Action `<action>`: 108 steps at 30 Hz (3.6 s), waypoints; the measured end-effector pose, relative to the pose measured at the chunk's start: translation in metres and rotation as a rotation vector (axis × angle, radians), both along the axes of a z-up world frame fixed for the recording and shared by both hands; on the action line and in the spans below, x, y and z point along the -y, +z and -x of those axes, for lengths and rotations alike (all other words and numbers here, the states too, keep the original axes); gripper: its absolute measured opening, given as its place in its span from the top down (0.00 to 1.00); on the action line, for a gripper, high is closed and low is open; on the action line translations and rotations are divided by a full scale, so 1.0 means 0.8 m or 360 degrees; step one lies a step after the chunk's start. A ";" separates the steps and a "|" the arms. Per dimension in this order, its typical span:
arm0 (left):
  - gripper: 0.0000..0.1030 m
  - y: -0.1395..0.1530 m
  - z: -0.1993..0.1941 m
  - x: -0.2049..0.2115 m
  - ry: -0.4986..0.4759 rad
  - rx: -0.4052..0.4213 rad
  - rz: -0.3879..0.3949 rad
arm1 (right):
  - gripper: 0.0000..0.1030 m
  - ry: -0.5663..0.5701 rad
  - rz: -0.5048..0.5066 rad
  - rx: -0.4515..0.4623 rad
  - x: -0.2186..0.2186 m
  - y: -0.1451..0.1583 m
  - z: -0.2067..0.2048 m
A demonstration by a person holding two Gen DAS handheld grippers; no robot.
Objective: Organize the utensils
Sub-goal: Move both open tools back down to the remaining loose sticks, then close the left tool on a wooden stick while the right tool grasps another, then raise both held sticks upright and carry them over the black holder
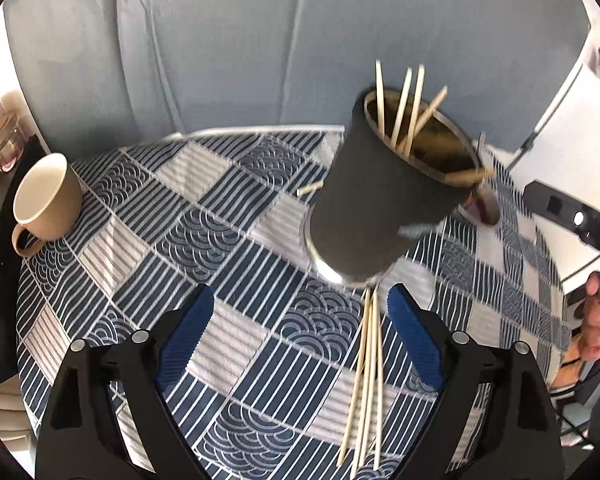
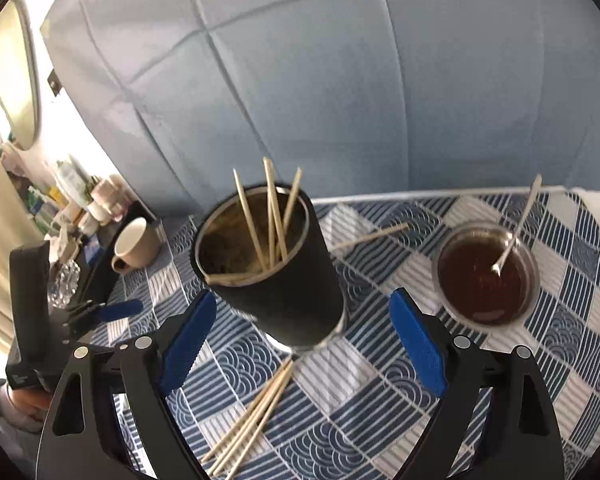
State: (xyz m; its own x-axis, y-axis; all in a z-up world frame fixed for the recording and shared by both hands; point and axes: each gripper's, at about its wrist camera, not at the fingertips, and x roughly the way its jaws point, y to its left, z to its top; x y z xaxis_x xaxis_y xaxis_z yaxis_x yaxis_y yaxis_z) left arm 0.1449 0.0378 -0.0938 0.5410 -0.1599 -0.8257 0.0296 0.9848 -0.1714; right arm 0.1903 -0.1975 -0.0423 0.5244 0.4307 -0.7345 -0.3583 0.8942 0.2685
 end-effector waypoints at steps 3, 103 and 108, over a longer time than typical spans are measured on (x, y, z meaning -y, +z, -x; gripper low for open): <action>0.11 -0.016 0.006 0.007 -0.0033 -0.0062 -0.0029 | 0.18 -0.0008 0.0021 -0.0055 0.004 -0.015 0.004; 0.96 -0.002 0.085 -0.045 -0.0231 -0.0430 0.0133 | 0.96 0.0207 0.0154 -0.0492 -0.001 -0.086 0.055; 0.96 0.013 0.077 -0.014 -0.0210 -0.0368 0.0108 | 0.96 0.0191 0.0101 -0.0409 0.004 -0.054 0.050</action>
State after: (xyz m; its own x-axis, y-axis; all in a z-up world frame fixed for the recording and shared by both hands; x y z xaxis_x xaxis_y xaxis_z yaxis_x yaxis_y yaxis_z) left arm 0.0837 0.0490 -0.0832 0.3100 -0.2756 -0.9099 0.1095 0.9610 -0.2538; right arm 0.1501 -0.2011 -0.0851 0.2658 0.4272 -0.8642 -0.3899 0.8675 0.3088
